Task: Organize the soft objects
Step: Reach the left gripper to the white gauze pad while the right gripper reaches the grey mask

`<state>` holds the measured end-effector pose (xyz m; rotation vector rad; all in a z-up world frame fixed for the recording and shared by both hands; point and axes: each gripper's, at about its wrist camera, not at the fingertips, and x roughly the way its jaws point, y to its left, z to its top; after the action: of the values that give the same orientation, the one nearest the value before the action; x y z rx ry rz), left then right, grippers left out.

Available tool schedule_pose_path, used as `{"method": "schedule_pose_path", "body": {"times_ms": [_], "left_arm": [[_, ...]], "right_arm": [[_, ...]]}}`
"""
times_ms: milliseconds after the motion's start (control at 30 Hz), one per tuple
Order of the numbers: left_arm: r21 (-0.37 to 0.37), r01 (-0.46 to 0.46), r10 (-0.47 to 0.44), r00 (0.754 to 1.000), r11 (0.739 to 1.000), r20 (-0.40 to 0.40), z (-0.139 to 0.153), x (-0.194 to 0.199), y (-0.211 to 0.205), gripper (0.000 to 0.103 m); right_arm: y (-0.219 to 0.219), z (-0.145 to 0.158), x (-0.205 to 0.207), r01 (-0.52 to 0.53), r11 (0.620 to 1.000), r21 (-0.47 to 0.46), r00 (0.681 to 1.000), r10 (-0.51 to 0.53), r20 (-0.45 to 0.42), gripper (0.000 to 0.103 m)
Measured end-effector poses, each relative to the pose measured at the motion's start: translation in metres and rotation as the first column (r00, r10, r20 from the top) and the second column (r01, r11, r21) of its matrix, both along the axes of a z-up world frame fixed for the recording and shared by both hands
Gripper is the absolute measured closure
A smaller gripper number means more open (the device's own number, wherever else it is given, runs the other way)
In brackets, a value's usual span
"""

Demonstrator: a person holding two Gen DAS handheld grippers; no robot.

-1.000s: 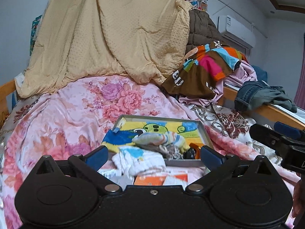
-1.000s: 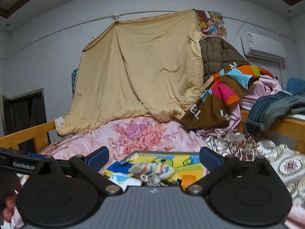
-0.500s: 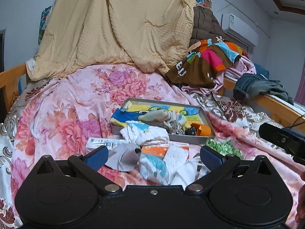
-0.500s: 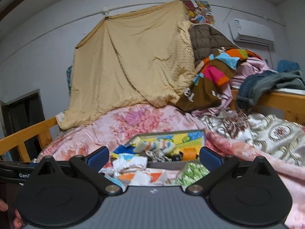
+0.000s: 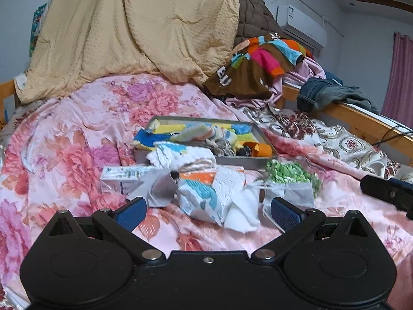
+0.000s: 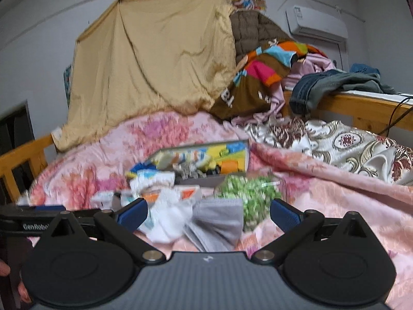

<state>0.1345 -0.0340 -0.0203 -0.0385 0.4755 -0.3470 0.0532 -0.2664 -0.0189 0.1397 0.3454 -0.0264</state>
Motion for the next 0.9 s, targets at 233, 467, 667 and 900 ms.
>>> {"method": "schedule_pose_path", "body": {"times_ms": [233,467,667,900], "left_arm": [[0.013,0.037,-0.037,0.999,0.999,-0.033,-0.018,-0.002,0.002,0.001],[0.040,0.020,-0.018,0.999,0.999,-0.049,-0.028,-0.002,0.006,0.001],[0.043,0.004,-0.001,0.998,0.999,-0.067,-0.030,0.002,0.014,0.001],[0.056,0.012,-0.008,0.998,0.998,-0.069,-0.034,0.002,0.012,0.001]], "right_arm": [[0.012,-0.012,0.014,-0.031,0.998,-0.045,0.996,0.027,-0.088,0.000],[0.012,-0.017,0.022,-0.034,0.999,-0.037,0.990,0.029,-0.135,0.000],[0.010,-0.024,0.032,-0.034,0.999,-0.032,0.982,0.028,-0.185,0.000],[0.005,-0.029,0.039,-0.022,1.000,0.015,0.975,0.024,-0.222,0.000]]}}
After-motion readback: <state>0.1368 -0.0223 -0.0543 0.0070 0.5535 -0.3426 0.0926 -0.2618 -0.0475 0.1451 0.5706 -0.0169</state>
